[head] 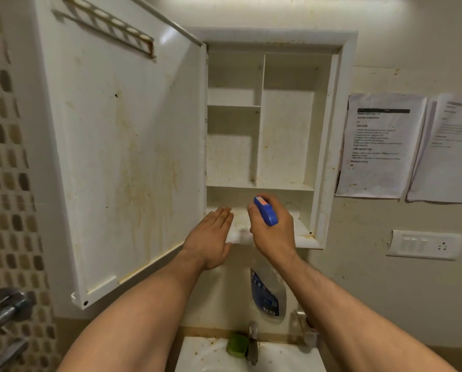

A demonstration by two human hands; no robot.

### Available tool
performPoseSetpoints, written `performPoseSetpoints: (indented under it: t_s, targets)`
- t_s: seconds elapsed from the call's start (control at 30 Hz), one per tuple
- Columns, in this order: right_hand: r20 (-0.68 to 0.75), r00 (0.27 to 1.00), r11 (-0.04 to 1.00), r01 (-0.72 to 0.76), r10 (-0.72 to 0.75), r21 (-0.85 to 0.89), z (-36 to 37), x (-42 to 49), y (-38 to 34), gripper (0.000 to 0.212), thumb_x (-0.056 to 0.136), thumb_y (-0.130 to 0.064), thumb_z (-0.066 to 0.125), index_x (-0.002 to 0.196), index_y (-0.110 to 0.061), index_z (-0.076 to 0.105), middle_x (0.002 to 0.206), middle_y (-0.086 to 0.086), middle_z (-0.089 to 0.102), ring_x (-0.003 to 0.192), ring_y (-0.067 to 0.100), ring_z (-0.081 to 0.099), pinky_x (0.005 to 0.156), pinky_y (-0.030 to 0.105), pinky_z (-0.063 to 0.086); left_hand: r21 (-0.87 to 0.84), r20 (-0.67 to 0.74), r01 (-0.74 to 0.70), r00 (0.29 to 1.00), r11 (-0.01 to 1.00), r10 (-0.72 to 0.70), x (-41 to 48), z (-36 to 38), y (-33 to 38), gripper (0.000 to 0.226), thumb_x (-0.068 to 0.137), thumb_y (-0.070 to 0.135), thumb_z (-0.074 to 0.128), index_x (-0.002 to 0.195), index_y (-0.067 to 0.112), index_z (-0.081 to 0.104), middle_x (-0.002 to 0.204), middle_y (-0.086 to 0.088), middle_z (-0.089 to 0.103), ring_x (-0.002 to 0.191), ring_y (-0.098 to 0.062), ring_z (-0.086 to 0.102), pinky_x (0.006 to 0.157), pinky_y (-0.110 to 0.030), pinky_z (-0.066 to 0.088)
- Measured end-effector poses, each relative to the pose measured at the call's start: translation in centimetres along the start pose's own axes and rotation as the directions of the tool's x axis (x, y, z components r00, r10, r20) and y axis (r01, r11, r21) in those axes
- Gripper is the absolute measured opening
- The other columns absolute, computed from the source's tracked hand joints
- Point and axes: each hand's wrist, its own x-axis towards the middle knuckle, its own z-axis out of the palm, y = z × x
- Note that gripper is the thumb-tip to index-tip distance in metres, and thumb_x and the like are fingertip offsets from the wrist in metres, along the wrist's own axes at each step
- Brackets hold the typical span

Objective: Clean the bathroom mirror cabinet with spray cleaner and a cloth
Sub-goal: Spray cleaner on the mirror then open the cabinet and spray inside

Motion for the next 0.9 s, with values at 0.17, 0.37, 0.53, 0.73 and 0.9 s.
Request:
performPoseSetpoints:
  t_s: [0.17, 0.37, 0.53, 0.73, 0.9]
  targets:
    - [0.004, 0.999, 0.999, 0.041, -0.041, -0.012, -0.6, 3.2, -2.5, 0.034, 0.100, -0.031, 0.063, 0.132, -0.021, 0.057, 0.110, -0.004, 0.069, 0.097, 0.014, 0.069, 0.091, 0.031, 0.057, 0.004, -0.133, -0.009, 0.991, 1.000, 0.010, 3.5, -3.9, 0.3, 0.077, 0.104, 0.039, 0.036, 0.163, 0.008, -0.002, 0.172, -0.010, -0.012, 0.159, -0.022, -0.010, 0.129, -0.038, -0.003]
    - [-0.042, 0.994, 0.993, 0.100, -0.103, -0.069, -1.0, 4.7, -3.4, 0.022, 0.098, -0.029, 0.066, 0.119, -0.023, 0.064, 0.095, -0.013, 0.067, 0.086, 0.002, 0.066, 0.073, 0.017, 0.054, -0.046, -0.023, 0.075, 0.997, 0.996, -0.077, 5.7, -5.0, 0.5, 0.083, 0.105, 0.047, 0.039, 0.163, 0.008, -0.006, 0.171, -0.009, -0.015, 0.159, -0.023, -0.010, 0.126, -0.035, -0.004]
    - [-0.051, 0.986, 0.980, 0.153, -0.160, -0.129, -1.9, 6.0, -4.7, 0.014, 0.098, -0.030, 0.066, 0.109, -0.034, 0.059, 0.087, -0.014, 0.065, 0.080, 0.005, 0.065, 0.065, 0.013, 0.054, -0.082, 0.004, 0.068, 0.998, 0.994, -0.068, 6.2, -4.9, 0.0, 0.085, 0.103, 0.050, 0.040, 0.163, 0.010, -0.006, 0.172, -0.008, -0.012, 0.159, -0.021, -0.007, 0.126, -0.034, 0.001]
    - [-0.028, 0.996, 0.995, 0.087, -0.088, -0.051, -3.0, 6.7, -5.9, 0.029, 0.099, -0.028, 0.065, 0.127, -0.022, 0.060, 0.099, -0.004, 0.067, 0.088, 0.017, 0.070, 0.079, 0.028, 0.059, -0.091, 0.011, 0.047, 0.999, 0.995, -0.046, 6.2, -5.3, -0.3, 0.081, 0.105, 0.048, 0.038, 0.164, 0.011, -0.003, 0.172, -0.007, -0.008, 0.159, -0.020, -0.004, 0.125, -0.032, 0.001]
    - [0.041, 0.995, 0.996, 0.093, -0.093, 0.008, -3.0, 6.4, -6.7, 0.025, 0.097, -0.020, 0.067, 0.121, -0.014, 0.065, 0.086, 0.005, 0.067, 0.068, 0.012, 0.065, 0.063, 0.021, 0.057, -0.116, -0.048, 0.070, 0.996, 0.991, -0.076, 6.0, -5.2, 0.2, 0.079, 0.105, 0.046, 0.039, 0.164, 0.011, 0.000, 0.173, -0.006, -0.005, 0.159, -0.020, 0.000, 0.124, -0.031, 0.003]
